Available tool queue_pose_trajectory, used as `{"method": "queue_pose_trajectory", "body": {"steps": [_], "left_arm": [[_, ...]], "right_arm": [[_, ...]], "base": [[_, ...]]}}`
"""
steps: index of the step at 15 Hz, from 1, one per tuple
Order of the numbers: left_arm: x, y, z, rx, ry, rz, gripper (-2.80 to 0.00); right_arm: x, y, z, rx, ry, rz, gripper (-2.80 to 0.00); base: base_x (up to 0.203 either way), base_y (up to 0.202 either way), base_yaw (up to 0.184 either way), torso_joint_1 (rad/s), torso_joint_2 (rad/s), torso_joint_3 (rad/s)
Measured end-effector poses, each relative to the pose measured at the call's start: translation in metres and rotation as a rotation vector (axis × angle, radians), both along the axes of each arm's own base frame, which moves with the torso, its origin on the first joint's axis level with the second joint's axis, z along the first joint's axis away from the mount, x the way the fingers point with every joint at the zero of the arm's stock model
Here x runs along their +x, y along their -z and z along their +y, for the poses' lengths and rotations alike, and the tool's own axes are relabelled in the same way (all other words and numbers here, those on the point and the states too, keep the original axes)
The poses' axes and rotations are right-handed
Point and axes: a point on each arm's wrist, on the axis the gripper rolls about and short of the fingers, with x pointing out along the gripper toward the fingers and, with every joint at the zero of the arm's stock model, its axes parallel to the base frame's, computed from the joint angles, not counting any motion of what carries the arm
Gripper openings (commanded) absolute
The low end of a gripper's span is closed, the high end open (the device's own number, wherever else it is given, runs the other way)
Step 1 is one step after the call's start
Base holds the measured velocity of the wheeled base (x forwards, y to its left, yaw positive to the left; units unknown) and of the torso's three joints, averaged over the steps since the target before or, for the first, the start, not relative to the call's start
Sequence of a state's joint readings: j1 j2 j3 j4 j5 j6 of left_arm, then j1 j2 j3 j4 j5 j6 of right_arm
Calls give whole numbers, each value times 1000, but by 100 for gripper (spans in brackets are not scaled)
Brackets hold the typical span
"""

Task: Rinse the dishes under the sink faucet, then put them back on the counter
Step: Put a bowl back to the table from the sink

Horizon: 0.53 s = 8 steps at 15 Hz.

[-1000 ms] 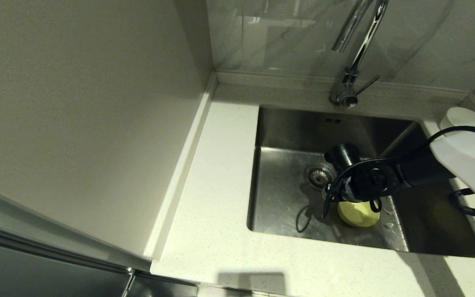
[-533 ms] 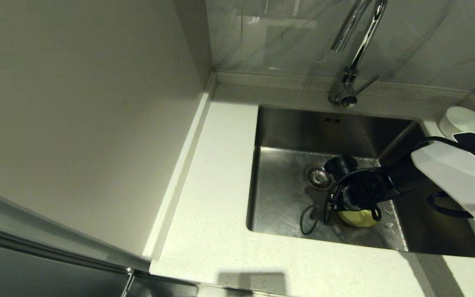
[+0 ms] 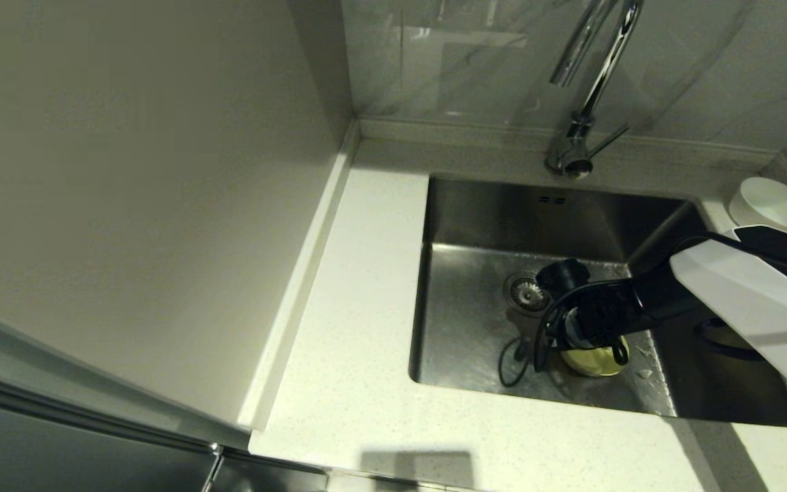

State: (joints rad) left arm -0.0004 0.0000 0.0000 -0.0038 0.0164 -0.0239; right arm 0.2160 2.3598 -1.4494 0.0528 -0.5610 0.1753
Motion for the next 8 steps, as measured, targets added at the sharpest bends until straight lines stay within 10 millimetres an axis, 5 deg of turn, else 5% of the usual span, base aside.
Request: {"method": "queue_pose_trajectory", "body": {"steps": [8], "left_arm": [[0, 0, 0, 0, 0, 0, -280]], "right_arm": [[1, -8, -6, -4, 5, -16, -280]], "base": [[0, 0, 0, 0, 0, 0]]}}
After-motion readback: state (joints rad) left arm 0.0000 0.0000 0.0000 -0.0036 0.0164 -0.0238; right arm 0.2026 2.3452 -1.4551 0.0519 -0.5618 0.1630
